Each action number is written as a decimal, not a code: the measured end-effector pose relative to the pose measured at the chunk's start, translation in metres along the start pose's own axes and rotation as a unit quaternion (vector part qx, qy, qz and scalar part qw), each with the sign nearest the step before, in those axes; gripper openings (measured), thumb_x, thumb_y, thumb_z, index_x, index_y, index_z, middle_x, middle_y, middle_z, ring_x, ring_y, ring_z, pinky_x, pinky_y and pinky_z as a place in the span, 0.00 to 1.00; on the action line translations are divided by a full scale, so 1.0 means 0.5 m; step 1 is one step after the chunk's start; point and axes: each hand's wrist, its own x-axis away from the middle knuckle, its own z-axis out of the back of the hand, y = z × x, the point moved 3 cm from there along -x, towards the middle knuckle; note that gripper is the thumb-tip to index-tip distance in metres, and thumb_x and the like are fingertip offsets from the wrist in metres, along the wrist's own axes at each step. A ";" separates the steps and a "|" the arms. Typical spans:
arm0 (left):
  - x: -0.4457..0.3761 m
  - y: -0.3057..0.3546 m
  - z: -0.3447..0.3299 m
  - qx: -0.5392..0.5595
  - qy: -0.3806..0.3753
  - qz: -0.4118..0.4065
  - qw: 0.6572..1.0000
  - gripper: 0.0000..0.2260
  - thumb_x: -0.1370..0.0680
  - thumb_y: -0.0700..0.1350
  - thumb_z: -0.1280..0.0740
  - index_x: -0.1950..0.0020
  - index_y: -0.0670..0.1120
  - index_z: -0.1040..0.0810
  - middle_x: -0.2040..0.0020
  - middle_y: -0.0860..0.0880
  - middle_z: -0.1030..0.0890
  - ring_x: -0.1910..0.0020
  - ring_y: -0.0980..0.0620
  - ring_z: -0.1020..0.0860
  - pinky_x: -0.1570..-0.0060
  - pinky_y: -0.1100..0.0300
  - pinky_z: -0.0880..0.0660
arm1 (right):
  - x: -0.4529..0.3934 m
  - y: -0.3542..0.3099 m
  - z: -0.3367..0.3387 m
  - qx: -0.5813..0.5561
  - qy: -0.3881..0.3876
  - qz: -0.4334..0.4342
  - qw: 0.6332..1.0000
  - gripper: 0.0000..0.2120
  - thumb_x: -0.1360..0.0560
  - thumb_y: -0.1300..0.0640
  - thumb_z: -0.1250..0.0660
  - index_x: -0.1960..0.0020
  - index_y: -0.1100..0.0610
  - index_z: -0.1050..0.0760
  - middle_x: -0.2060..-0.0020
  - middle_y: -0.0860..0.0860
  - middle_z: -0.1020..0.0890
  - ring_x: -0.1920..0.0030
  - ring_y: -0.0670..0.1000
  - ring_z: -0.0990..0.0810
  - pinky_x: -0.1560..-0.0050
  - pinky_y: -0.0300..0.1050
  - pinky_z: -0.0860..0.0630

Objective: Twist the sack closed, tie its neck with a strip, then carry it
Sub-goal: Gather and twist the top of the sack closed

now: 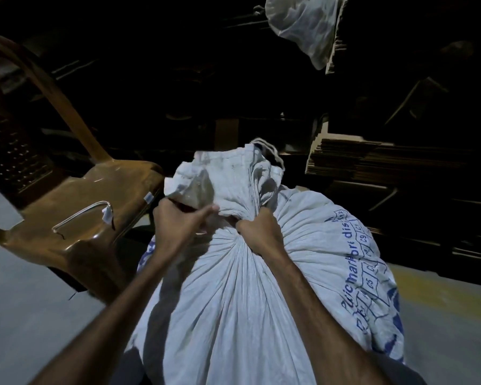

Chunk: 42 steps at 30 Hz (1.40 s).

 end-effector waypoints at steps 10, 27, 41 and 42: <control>0.014 0.081 -0.102 -0.444 -0.206 -0.612 0.621 0.38 0.19 0.47 0.33 0.13 0.50 0.47 0.13 0.43 0.49 0.14 0.39 0.52 0.17 0.39 0.49 | -0.003 -0.005 -0.008 -0.009 0.003 0.064 0.998 0.33 0.27 0.31 0.42 0.25 0.42 0.28 0.28 0.52 0.20 0.29 0.62 0.22 0.31 0.59 0.25; -0.090 0.189 -0.127 -0.313 -0.255 -0.714 0.572 0.23 0.13 0.50 0.51 0.37 0.37 0.21 0.39 0.37 0.17 0.37 0.36 0.19 0.44 0.41 0.23 | -0.017 -0.026 0.020 -0.090 0.000 0.210 0.973 0.30 0.37 0.49 0.21 0.40 0.53 0.30 0.42 0.54 0.20 0.41 0.55 0.18 0.42 0.55 0.19; -0.143 0.172 -0.181 -0.255 -0.150 -0.740 0.603 0.19 0.11 0.44 0.45 0.43 0.37 0.17 0.43 0.40 0.14 0.37 0.40 0.16 0.45 0.48 0.23 | -0.083 -0.007 0.013 -0.340 -0.332 0.190 0.859 0.16 0.28 0.45 0.22 0.48 0.56 0.11 0.48 0.56 0.10 0.42 0.54 0.12 0.32 0.52 0.20; -0.148 0.169 -0.186 -0.254 -0.154 -0.734 0.611 0.18 0.11 0.44 0.44 0.43 0.37 0.16 0.42 0.40 0.14 0.37 0.41 0.16 0.44 0.48 0.23 | -0.089 -0.001 0.008 -0.355 -0.324 0.186 0.857 0.17 0.30 0.43 0.21 0.51 0.55 0.10 0.51 0.54 0.10 0.45 0.53 0.11 0.33 0.52 0.19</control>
